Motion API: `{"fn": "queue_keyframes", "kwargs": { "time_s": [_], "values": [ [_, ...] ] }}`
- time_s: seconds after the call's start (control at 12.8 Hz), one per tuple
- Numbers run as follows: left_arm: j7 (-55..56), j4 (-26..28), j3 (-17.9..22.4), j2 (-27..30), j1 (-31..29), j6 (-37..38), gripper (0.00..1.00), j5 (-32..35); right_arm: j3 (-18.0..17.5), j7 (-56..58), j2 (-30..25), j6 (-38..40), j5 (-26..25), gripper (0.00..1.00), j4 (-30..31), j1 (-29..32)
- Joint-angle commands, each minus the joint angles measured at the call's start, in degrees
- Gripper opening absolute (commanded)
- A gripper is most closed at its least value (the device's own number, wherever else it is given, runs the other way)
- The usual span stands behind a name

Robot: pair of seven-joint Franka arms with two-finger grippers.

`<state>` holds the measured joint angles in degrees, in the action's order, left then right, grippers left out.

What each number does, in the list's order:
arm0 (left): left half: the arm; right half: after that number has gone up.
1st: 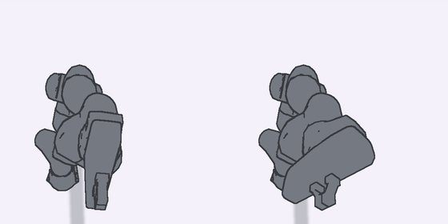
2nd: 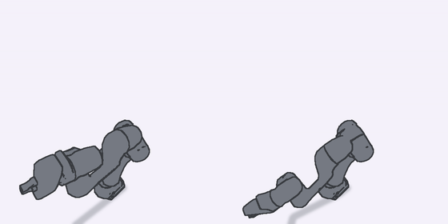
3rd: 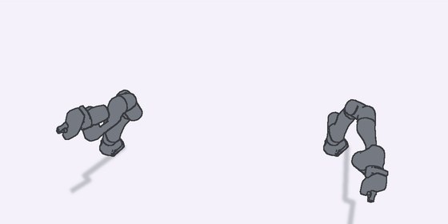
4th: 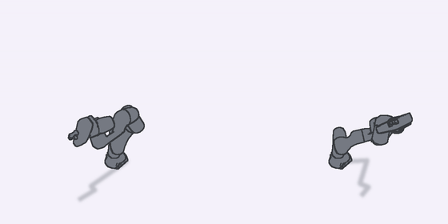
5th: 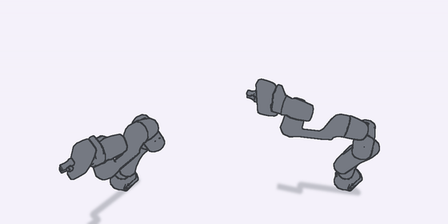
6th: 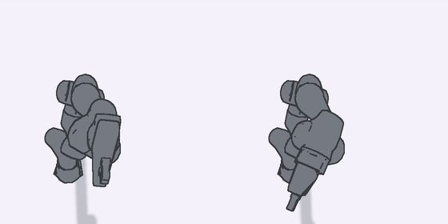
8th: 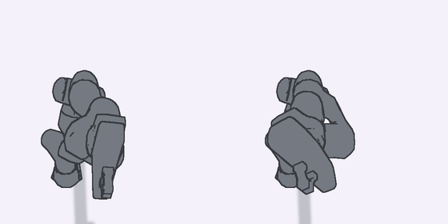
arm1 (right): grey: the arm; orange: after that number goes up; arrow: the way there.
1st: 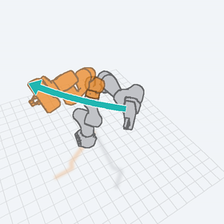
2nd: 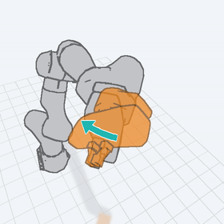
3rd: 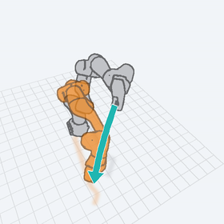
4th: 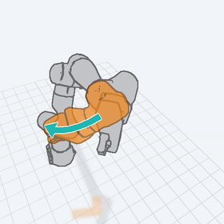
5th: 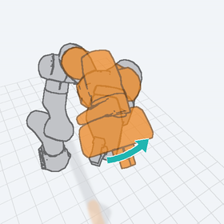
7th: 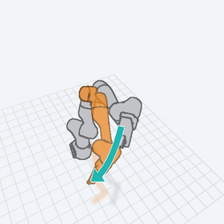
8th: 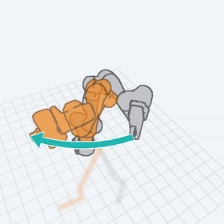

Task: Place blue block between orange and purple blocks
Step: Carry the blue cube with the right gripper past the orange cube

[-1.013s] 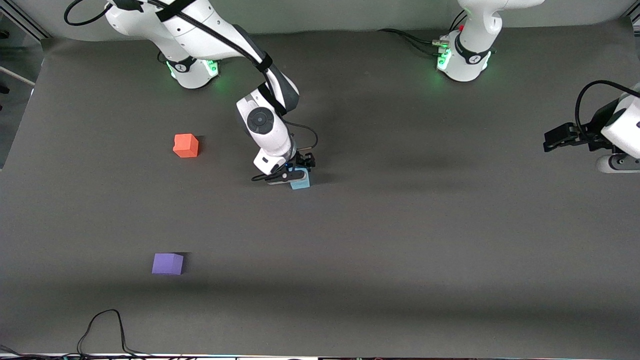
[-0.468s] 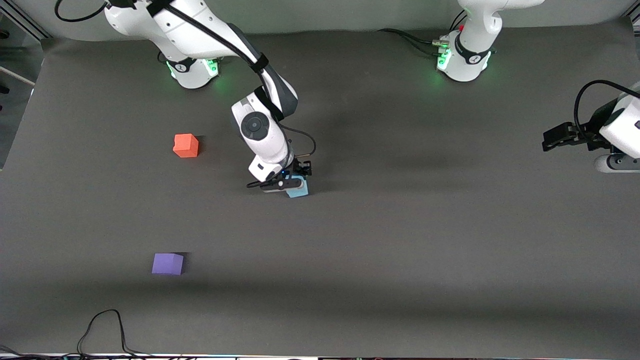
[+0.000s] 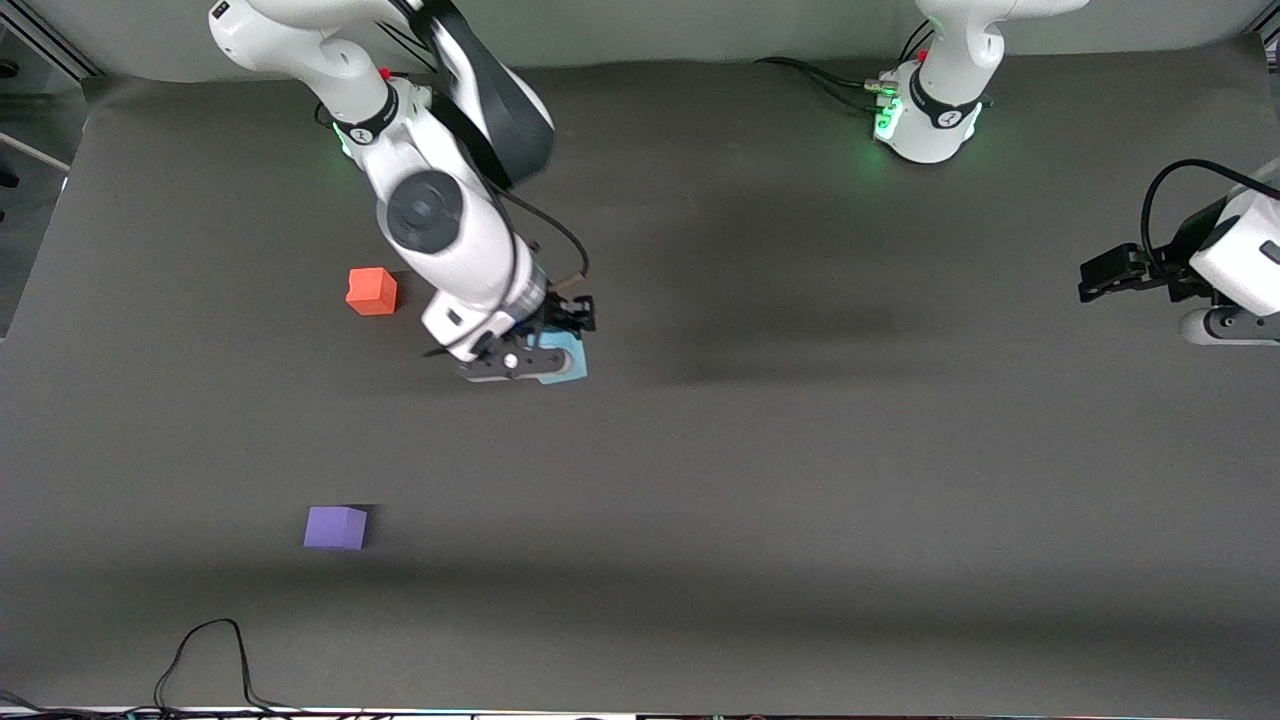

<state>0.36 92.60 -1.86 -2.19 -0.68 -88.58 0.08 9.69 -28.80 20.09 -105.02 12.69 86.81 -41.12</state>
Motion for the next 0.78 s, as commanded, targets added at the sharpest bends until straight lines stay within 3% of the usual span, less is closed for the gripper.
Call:
{"fn": "queue_keyframes", "kwargs": {
  "time_s": [0.0,0.39,0.7],
  "values": [
    [-0.62,0.3,-0.42,0.87,-0.73,0.43,1.0,-0.16,4.0,2.33,0.49,10.5,0.4,0.36,-7.61,-0.01],
    [-0.71,0.21,-0.42,0.87,-0.73,0.34,1.0,0.01,18.4,23.48,-7.07,13.0,-0.82,0.36,3.34,-0.45],
    [-1.93,0.12,-0.42,0.96,-0.73,0.17,1.0,0.54,25.61,34.04,-11.37,8.45,-6.36,0.36,13.27,-0.45]
  ]
}}
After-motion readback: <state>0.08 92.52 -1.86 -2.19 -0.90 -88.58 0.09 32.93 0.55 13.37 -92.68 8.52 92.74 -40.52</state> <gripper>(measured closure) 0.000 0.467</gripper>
